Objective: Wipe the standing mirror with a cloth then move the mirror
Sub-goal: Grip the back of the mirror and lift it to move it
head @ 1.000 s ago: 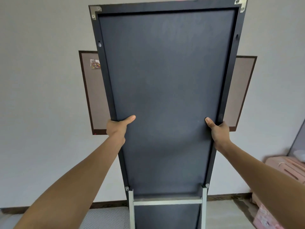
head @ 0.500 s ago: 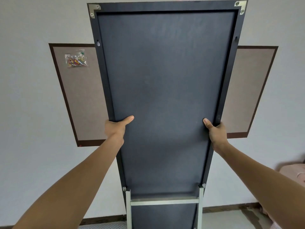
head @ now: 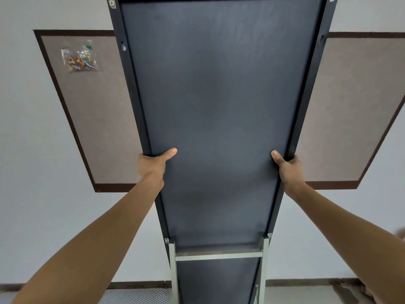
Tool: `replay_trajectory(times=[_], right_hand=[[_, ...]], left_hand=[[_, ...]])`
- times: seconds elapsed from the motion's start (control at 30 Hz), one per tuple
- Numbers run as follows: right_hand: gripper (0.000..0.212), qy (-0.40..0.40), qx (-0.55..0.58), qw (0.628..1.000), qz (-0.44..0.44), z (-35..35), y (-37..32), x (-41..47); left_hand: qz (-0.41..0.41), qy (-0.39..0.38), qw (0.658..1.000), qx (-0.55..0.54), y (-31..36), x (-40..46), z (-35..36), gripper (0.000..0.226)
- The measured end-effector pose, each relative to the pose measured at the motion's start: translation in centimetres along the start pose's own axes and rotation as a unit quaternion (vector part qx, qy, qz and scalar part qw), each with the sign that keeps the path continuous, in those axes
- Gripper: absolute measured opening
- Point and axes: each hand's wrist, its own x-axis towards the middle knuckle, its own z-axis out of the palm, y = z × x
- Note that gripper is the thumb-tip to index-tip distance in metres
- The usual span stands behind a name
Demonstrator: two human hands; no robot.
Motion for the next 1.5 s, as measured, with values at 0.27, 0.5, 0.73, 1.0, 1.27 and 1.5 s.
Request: replay_trajectory(times=[0.27,0.5,0.73,1.0,1.27,1.5], right_hand=[[0.040,0.007,0.009,1.000,0.019,0.5,1.1,3.2],[0.036,-0.004,0.021,0.999,0.026,0.8,2.1,5.3],[0.037,-0.010,0.006,0.999,0.045,1.2,3.6,7.0],[0.029,-0.006,0.008,0.999,0.049,1.0,4.6,9.3],[0.036,0.004,0.002,0.998,0.057,0.3,4.6,11.2],[0.043,0.025,0.005,0.999,0.022,-0.2,5.1,10.0]], left_hand=[[0.000,-0.003,1.000,0.012,-1.1,2.7,2.7,0.067],[0.005,0.004,0.999,0.034,-2.3,4.2,4.2,0.072],[-0.006,0.020,0.998,0.052,-3.8,5.3,4.8,0.068],[0.009,0.032,0.997,0.064,-4.2,5.9,7.4,0.066],[0.021,0.038,0.992,0.118,-4.4,5.8,10.3,0.078],[0.039,0.029,0.996,0.072,-4.6,4.4,10.1,0.062]])
